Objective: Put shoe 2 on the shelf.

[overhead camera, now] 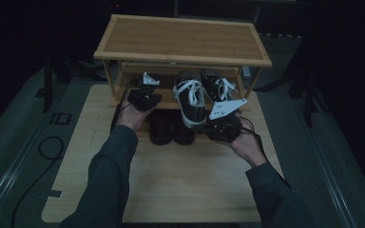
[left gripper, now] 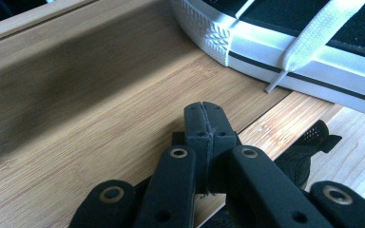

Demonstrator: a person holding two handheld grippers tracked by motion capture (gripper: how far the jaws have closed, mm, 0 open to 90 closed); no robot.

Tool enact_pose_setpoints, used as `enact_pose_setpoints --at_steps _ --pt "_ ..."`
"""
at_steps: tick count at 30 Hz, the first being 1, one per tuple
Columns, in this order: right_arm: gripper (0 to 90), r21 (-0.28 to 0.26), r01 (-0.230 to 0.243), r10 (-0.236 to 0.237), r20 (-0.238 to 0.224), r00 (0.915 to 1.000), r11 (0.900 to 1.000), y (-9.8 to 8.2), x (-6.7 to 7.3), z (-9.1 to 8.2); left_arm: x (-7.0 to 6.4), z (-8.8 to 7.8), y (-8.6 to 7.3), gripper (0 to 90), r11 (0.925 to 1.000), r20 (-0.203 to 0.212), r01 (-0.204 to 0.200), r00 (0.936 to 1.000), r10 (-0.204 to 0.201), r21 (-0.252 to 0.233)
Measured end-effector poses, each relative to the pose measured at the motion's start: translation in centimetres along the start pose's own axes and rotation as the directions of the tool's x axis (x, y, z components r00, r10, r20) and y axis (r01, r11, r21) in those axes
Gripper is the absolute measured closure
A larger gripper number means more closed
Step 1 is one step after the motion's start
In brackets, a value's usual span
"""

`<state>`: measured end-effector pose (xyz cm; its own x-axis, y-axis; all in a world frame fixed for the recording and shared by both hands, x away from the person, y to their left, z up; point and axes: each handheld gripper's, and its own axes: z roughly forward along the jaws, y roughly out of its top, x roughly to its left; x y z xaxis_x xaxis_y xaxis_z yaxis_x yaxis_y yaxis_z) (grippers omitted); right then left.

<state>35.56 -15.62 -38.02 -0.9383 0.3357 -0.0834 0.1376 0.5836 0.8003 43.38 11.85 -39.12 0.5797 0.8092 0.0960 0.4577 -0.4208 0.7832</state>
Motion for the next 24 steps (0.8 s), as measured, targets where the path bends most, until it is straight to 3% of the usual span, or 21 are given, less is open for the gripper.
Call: enact_pose_setpoints --at_steps 8,17,24 --pt "90.0 -0.020 0.001 -0.001 0.007 1.0000 1.000 -0.09 -0.21 -0.73 0.00 0.02 -0.13 90.0 0.9999 0.004 0.006 1.0000 -0.006 -0.011" --pt "90.0 -0.015 0.022 -0.022 0.013 0.9997 1.000 -0.21 -0.07 -0.36 -0.20 -0.02 -0.17 90.0 1.0000 -0.010 -0.004 0.9999 0.004 -0.007" --pt "90.0 -0.019 0.030 -0.030 0.017 0.9994 0.999 0.33 -0.21 -0.03 -0.08 0.01 -0.27 90.0 0.9997 -0.002 0.016 0.9999 -0.016 -0.016"
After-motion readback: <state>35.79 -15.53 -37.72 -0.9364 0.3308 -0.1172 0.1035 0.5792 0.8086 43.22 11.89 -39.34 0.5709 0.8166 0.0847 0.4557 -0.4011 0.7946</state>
